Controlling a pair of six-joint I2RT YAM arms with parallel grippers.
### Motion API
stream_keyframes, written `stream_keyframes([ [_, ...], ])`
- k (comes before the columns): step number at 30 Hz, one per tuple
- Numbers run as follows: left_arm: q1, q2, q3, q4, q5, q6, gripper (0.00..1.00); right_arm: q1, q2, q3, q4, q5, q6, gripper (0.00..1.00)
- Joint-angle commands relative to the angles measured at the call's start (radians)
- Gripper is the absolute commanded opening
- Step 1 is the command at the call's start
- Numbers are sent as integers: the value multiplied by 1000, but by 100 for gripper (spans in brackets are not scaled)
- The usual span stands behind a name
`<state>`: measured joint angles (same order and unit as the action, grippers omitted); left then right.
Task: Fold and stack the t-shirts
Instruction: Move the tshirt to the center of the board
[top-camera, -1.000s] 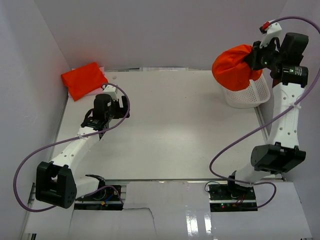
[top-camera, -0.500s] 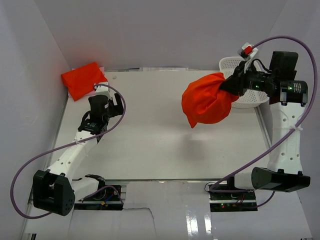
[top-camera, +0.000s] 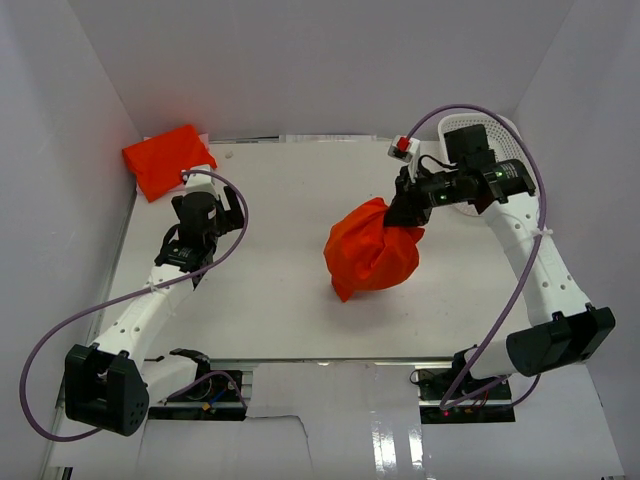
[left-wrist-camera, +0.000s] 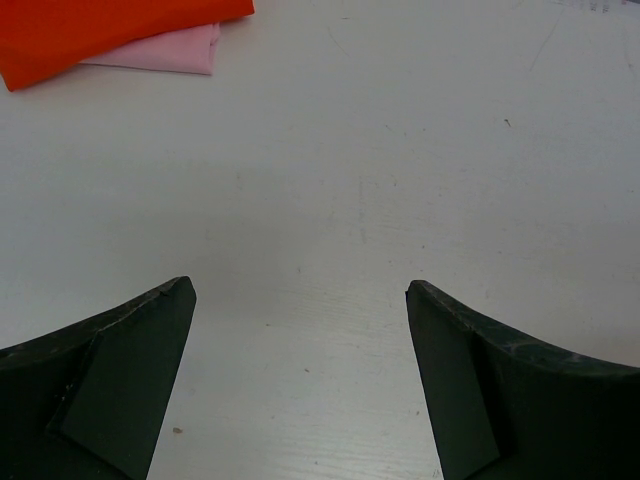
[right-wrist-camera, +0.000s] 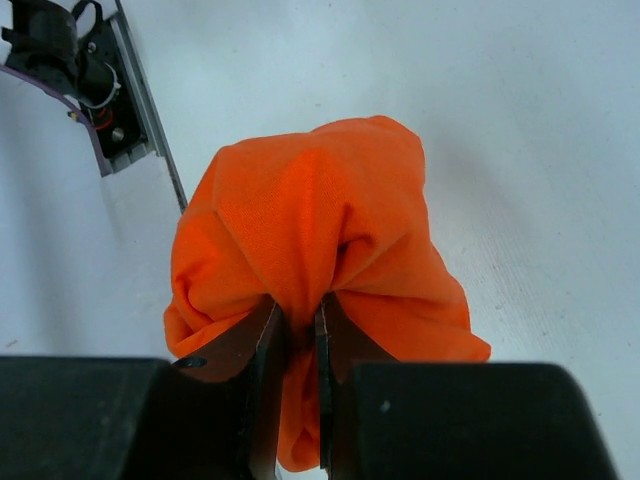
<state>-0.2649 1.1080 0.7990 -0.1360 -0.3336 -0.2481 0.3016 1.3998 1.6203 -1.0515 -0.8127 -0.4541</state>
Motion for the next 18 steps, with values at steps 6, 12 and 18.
stream_keyframes([
  [6,-4,-11,14,-5,-22,-6,98,122,57,119,128,116,31,8],
  [12,-4,-16,14,-10,-27,-5,98,145,145,262,96,161,52,53],
  [18,-4,-25,9,-8,-27,-3,98,146,85,32,268,484,89,98],
])
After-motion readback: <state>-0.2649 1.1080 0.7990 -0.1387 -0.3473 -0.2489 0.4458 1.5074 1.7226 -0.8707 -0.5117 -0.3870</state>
